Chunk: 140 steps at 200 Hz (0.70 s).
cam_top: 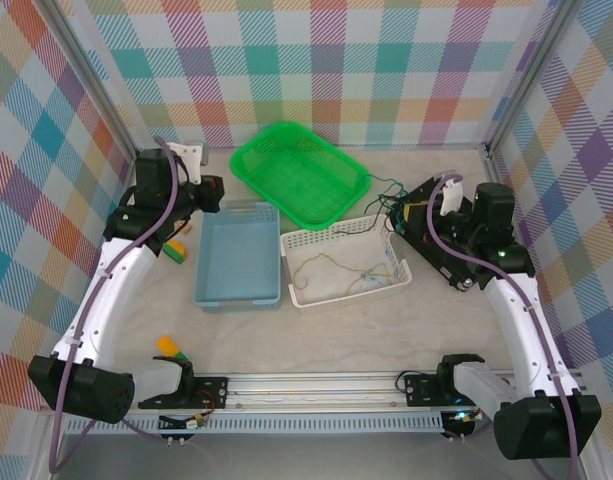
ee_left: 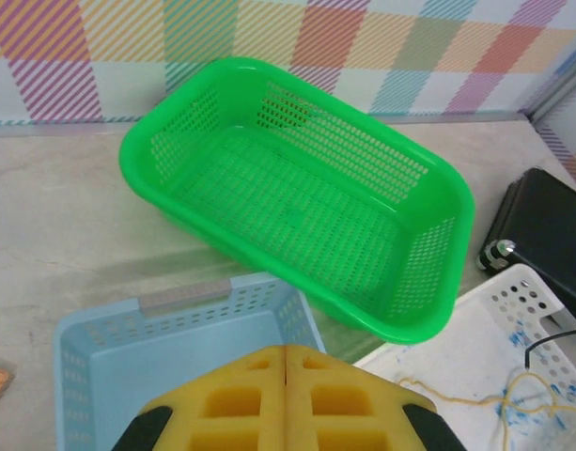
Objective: Untangle the cables
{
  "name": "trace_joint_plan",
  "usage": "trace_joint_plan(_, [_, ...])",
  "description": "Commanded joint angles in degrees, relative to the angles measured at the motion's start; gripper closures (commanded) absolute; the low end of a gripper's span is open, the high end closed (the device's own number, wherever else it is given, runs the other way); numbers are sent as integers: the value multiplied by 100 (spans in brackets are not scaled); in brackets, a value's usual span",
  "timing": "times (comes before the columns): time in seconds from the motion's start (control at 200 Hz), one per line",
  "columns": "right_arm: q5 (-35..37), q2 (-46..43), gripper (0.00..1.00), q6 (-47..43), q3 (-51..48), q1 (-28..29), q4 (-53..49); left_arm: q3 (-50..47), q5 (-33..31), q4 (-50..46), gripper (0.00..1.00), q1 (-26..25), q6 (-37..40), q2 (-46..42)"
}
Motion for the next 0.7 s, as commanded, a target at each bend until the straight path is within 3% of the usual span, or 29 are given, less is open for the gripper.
trace_joint_plan(0.0, [-693,-11,100,-127,154,7,247,-238,896,428,93,-24,129,-139])
trace_joint_plan(0.075, [-1119,19,100,-353,120,11,297,-381,1666,870,56,-24,117,-188])
trace_joint_plan(0.175, [-1782,76,100,-684,107,18,307,-435,2599,1265,35,-108,205,-181])
trace_joint_plan(0.355, [-2204,131,100,-1740,145,330,151,-530,3298,1664,20,-650,1029,-158])
trace_joint_plan(0.51, [-1958,299,100,-2904,269,795,-352,-358,3645,1615,18,-1101,1207,188])
trace_joint_plan(0.695, [-1774,438,100,-3821,448,1164,-710,-159,3234,790,18,-1680,1909,476])
